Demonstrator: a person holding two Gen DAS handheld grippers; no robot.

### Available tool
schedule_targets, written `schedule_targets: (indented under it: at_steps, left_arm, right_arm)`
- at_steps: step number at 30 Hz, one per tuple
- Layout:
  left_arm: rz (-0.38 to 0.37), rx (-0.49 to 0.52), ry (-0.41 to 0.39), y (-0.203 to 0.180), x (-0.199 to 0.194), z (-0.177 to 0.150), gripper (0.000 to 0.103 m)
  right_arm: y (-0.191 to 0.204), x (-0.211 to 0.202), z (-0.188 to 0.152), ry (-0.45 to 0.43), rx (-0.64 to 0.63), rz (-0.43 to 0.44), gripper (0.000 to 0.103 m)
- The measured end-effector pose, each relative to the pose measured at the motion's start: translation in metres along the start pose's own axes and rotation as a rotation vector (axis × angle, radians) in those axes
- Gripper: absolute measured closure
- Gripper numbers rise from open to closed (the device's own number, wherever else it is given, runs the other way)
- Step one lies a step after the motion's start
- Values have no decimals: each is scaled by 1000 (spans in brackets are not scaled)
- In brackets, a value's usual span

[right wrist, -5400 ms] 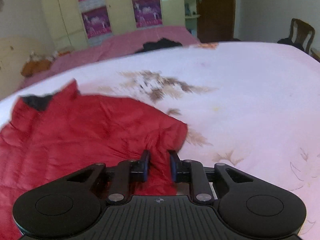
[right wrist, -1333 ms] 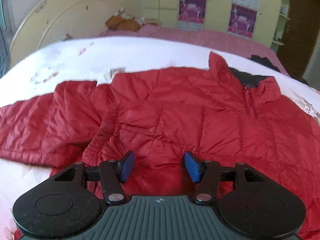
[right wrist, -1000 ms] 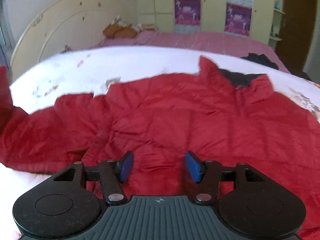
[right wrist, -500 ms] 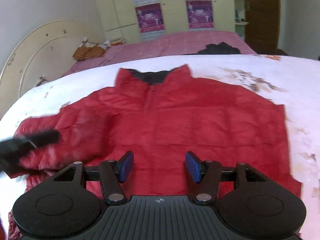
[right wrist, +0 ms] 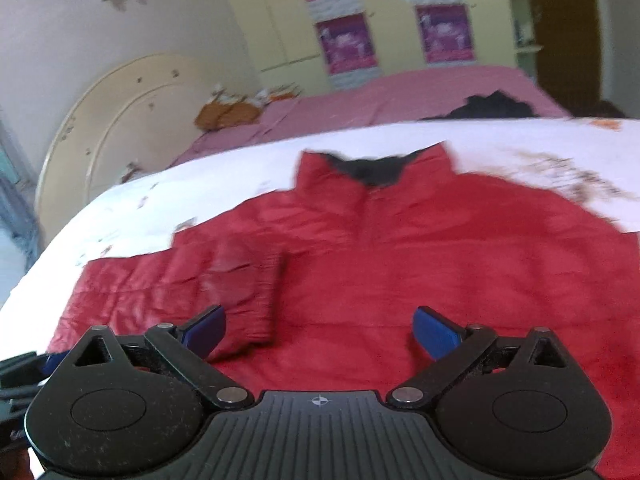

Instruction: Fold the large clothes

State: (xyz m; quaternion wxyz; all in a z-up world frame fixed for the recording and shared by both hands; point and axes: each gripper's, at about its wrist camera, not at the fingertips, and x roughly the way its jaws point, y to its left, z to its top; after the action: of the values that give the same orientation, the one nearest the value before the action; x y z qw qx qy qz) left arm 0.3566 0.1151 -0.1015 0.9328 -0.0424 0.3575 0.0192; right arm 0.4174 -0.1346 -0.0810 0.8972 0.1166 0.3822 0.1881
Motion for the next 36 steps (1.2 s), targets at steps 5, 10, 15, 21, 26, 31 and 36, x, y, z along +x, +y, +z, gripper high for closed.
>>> schedule_targets:
  at_steps: [5,10,15,21,26,31,36]
  left_arm:
    - [91,-63,39,34,-8,-16,59]
    - [122,-113,78,47,-1,-23,59]
    - [139,-101,68,45,10,-18,59]
    - [142,-56,44,36,18,-14,60]
    - [138,-19,21,31,22,-12,63]
    - [132,23,7,25,26,-12,70]
    - [125,63,26,24,27,-17,91]
  right_arm:
    - [19,38,3,66,-51,11,33]
    - [26,44,-3,112,-59,56,84]
    - [26,6,12,-20,-88,49,85]
    - [-23,-55,26,-119,-65,-98,85]
    - [-68,-83,8,-114,7,-219,85]
    - [-93,-98,-14,-89,65,-298,85]
    - [-117,-82,-31,11,117,-389,85]
